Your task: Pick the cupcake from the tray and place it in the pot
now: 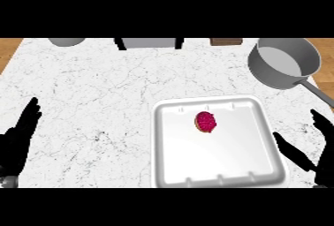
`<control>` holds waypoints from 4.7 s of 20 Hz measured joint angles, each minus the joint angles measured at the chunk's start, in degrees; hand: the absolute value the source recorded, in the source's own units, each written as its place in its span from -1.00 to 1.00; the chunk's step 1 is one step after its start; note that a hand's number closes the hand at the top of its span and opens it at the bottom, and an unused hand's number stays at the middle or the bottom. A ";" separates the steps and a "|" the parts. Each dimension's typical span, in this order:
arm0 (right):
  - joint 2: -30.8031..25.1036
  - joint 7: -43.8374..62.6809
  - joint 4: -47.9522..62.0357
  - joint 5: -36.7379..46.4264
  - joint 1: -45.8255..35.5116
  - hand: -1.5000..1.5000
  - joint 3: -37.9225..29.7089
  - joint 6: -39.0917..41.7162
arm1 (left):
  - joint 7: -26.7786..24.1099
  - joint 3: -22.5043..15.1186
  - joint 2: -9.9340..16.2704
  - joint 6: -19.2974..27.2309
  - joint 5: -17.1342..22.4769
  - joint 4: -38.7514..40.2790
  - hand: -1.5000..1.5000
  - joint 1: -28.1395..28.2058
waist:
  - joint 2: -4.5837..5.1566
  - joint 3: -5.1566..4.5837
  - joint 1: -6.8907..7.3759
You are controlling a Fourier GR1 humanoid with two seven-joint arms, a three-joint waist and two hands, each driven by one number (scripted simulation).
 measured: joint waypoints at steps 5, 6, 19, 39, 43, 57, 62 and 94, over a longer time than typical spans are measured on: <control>5.70 10.68 -7.26 16.89 6.64 -1.00 8.24 -7.11 | 0.21 -0.72 -0.77 -0.42 -0.43 0.29 0.00 0.52 | -0.10 0.07 0.95; 6.09 13.97 -8.83 19.76 6.88 -1.00 9.37 -5.90 | 0.39 -0.79 -0.93 -0.34 -0.61 0.50 0.00 0.16 | -0.06 0.06 1.11; 8.43 52.14 -16.21 29.80 -10.24 -1.00 14.18 32.18 | 1.95 -1.59 -1.57 -1.62 -1.72 0.47 0.00 -2.45 | 0.26 0.21 3.56; 18.93 59.89 7.66 17.34 -33.71 -1.00 8.88 51.43 | 1.42 -0.50 -3.53 -2.59 -2.95 1.34 0.00 -2.04 | 0.08 0.41 2.94; 20.37 59.73 13.42 18.05 -37.07 -1.00 7.72 51.68 | 2.20 0.38 -3.31 -3.17 -2.95 1.60 0.00 -2.79 | 0.10 0.42 2.87; 22.43 56.74 25.35 20.77 -38.32 -1.00 5.23 51.21 | 1.49 2.66 -4.35 -5.40 -3.75 1.45 0.00 -1.36 | 0.02 0.46 2.57; 22.74 55.96 27.12 21.47 -38.60 -1.00 4.25 51.18 | 2.44 3.09 -5.60 -5.37 -5.26 1.21 0.00 -2.33 | 0.00 0.46 2.44; 13.43 43.21 54.79 36.21 -62.54 1.00 0.62 38.84 | 3.73 6.60 -10.27 -10.02 -10.44 -0.31 0.00 -3.26 | 0.56 0.47 4.23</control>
